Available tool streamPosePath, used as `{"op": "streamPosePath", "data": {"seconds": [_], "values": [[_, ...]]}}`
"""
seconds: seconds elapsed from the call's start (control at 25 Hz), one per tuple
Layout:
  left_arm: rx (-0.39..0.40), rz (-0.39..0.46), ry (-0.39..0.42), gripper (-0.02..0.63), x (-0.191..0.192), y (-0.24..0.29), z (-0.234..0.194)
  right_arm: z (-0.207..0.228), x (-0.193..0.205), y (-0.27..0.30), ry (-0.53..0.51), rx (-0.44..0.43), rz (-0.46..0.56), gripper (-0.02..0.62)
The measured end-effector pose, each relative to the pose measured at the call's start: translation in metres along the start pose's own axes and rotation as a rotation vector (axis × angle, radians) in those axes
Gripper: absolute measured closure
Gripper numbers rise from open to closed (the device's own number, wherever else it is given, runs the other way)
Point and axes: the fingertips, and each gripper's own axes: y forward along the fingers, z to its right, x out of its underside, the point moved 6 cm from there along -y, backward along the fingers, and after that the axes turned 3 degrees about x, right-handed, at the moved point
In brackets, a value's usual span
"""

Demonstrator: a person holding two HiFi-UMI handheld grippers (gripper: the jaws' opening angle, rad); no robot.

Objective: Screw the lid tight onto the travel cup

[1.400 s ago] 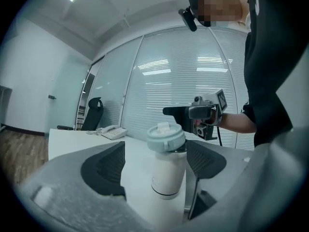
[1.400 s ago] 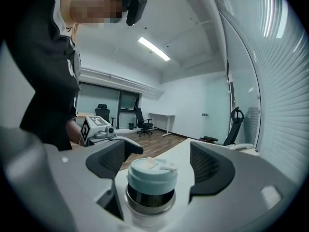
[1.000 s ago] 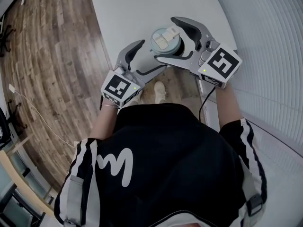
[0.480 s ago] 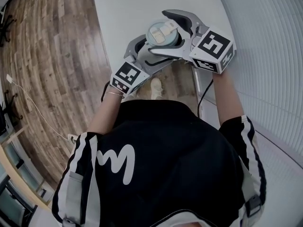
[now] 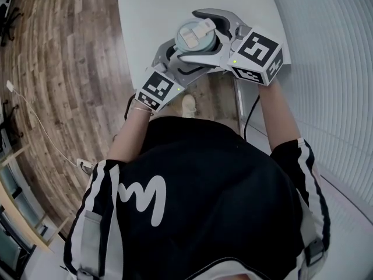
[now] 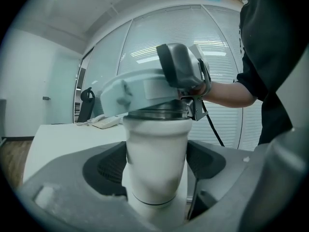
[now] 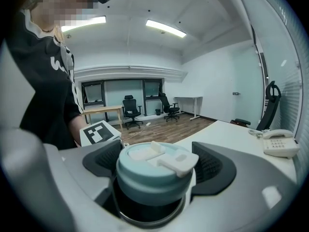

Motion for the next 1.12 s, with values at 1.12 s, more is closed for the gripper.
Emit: {"op": "streamPosePath", "data": {"seconds": [1.12], "values": [[-0.007, 0.024, -0.011, 0.218, 0.009, 0.003, 0.0, -0.008, 0.032, -0.029, -0.007, 0.091, 0.337, 0.137]]}}
